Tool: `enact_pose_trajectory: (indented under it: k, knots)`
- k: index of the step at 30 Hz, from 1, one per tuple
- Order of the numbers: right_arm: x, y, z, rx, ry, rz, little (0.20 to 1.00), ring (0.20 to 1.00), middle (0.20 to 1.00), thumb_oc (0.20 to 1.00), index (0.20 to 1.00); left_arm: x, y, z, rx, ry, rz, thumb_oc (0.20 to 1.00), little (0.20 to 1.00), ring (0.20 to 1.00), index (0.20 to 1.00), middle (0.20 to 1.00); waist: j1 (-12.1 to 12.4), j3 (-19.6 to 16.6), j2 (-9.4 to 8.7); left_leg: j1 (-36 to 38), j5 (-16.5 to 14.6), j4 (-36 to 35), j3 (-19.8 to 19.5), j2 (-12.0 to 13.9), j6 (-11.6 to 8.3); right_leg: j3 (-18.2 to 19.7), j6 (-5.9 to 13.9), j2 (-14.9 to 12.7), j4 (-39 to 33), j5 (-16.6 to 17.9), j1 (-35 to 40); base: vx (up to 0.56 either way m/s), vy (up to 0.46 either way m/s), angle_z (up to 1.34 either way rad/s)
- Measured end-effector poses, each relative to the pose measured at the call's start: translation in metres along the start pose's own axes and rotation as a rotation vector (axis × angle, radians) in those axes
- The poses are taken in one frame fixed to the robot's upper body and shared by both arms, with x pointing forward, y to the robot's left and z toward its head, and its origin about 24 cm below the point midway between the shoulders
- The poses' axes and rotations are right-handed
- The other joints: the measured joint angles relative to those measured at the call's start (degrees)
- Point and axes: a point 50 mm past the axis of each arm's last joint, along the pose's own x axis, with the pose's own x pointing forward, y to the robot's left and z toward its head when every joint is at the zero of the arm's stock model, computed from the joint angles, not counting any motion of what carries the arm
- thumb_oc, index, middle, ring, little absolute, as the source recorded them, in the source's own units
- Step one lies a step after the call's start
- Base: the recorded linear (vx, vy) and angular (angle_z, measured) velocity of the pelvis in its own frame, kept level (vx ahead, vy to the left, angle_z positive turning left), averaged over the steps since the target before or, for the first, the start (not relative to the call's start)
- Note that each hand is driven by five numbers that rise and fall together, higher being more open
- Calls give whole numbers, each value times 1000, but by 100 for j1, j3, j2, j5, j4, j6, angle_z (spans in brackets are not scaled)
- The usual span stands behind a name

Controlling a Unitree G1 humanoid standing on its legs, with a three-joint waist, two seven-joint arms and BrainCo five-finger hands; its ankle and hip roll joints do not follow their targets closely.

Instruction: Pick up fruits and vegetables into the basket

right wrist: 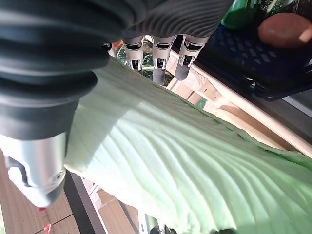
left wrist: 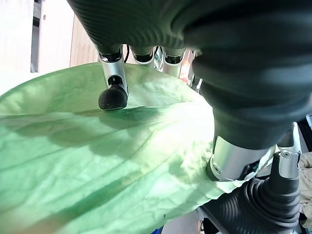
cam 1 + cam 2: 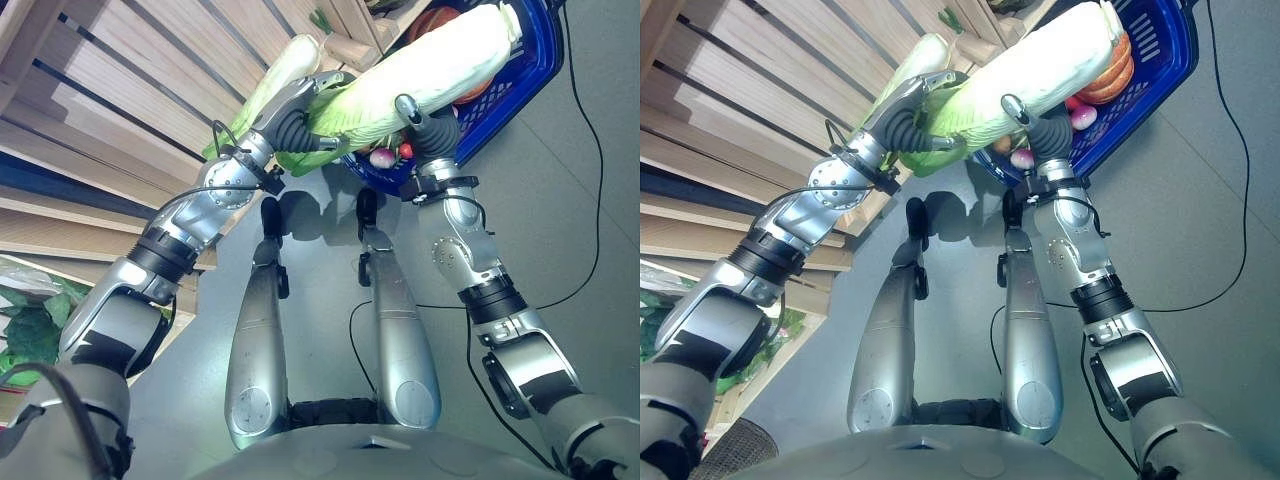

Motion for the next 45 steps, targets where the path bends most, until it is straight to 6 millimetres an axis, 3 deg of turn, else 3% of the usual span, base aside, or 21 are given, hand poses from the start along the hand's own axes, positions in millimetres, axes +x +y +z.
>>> enact_pose_trajectory:
  k: [6, 7, 8, 9, 25, 36, 45]
  knots:
    - [0, 1, 1, 14, -6, -2, 200, 200, 200, 200, 200, 0, -1, 1, -8, -3, -2, 206, 206, 206, 206, 206, 9, 0, 0, 0, 1, 0, -7, -6, 1, -5, 5, -5, -2, -3, 5, 0, 0, 0]
    - [0, 0, 2, 14, -8, -6, 200, 200, 200, 200, 200, 1, -2, 2, -11, -6, 1, 485, 485, 485, 485, 485, 10, 0, 0, 0, 1, 0, -7, -7, 1, -5, 5, -6, -3, -3, 5, 0, 0, 0]
    - [0, -1, 2, 13, -9, -9, 200, 200, 200, 200, 200, 2, -3, 2, -17, -9, 6, 937, 937, 937, 937, 937, 17, 0, 0, 1, 1, 0, -9, -7, 1, -6, 6, -6, -3, -4, 8, 0, 0, 0]
    - [0, -1, 2, 11, -9, -9, 200, 200, 200, 200, 200, 2, -3, 2, -18, -9, 10, 1000, 1000, 1000, 1000, 1000, 16, 0, 0, 1, 1, 0, -9, -8, 1, -6, 2, -6, -2, -1, 8, 0, 0, 0]
    - [0, 3, 0, 13, -2, 8, 200, 200, 200, 200, 200, -3, -4, -1, -35, 13, 118, 1000, 1000, 1000, 1000, 1000, 25, 0, -1, 22, 4, 0, -21, -14, 5, -16, -12, -13, 0, 9, 35, 0, 0, 0]
    - [0, 2, 1, -28, -12, 2, 200, 200, 200, 200, 200, -12, -14, -8, -175, 73, 272, 1000, 1000, 1000, 1000, 1000, 63, 0, -1, 32, 7, 2, -36, -16, 7, -30, -3, -15, 2, 2, 51, 0, 0, 0]
    - [-1, -17, 8, -65, -36, -93, 200, 200, 200, 200, 200, -22, 5, -30, -145, 170, 433, 1000, 1000, 1000, 1000, 1000, 52, 0, -1, 31, 9, 4, -42, -15, 13, -38, 7, -16, -2, -5, 56, 0, 0, 0]
